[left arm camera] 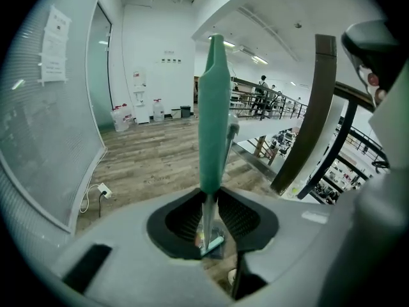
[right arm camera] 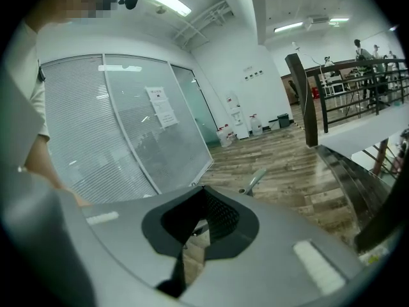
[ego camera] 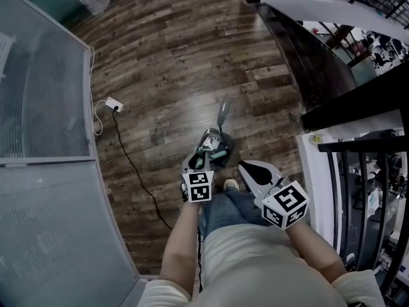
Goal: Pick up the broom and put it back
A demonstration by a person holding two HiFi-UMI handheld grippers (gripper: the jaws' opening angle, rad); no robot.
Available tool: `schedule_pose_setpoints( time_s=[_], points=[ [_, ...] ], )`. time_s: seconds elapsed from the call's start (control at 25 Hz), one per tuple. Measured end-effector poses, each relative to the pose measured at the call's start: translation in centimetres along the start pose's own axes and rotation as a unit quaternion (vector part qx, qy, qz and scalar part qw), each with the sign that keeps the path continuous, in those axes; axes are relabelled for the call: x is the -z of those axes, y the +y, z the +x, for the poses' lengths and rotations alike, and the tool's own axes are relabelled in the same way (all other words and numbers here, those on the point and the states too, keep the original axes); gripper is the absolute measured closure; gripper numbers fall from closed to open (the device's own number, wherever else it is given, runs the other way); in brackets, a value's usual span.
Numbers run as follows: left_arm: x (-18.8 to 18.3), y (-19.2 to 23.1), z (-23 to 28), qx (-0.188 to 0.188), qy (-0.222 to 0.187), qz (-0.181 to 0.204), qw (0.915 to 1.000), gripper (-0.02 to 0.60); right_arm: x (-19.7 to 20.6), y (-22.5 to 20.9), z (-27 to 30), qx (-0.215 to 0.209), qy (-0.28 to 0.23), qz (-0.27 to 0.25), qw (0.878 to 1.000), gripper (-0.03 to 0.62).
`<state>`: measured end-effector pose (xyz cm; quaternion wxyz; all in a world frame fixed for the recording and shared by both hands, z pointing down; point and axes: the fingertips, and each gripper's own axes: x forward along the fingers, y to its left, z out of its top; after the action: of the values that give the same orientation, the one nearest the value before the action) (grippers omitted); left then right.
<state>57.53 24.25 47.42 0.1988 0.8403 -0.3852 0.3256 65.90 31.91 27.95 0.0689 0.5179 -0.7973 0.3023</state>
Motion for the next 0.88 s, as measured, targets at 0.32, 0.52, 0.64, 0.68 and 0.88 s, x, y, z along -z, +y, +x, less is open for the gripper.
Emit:
schedule_pose_setpoints(
  time_s=[0.32,0.52,0.64,0.68,0.88],
  points=[
    [-1.7,0.4,-4.8,-0.018,-0.041,-0.029,0.9986,0.499,-1.0,1.7,-0.5,-0.02,-0.011,-0.016,1.0,0.588],
    [-3.1,1.1,-8.2,-0.032,-0.064,-0.043,0.9965,0.499,-2.0,2.4,-0.5,-0.025,-0.018,-0.025,0.999,0.588],
    [-3.7,1.3,-10.1,-0.043,-0.075,-0.051,0.995,0.499,-2.8,2.7,-0.9,-0.028,-0.022,-0.03,0.999,0.588],
    [-3.9,1.3,-10.7,-0.046,-0.078,-0.053,0.9945,0.499,-3.0,2.8,-1.0,-0.029,-0.023,-0.032,0.999,0.589],
    [-4.6,1.6,-13.1,-0.057,-0.09,-0.064,0.9922,0.499,-3.7,3.4,-1.2,-0.043,-0.023,-0.039,0.998,0.588]
  ],
)
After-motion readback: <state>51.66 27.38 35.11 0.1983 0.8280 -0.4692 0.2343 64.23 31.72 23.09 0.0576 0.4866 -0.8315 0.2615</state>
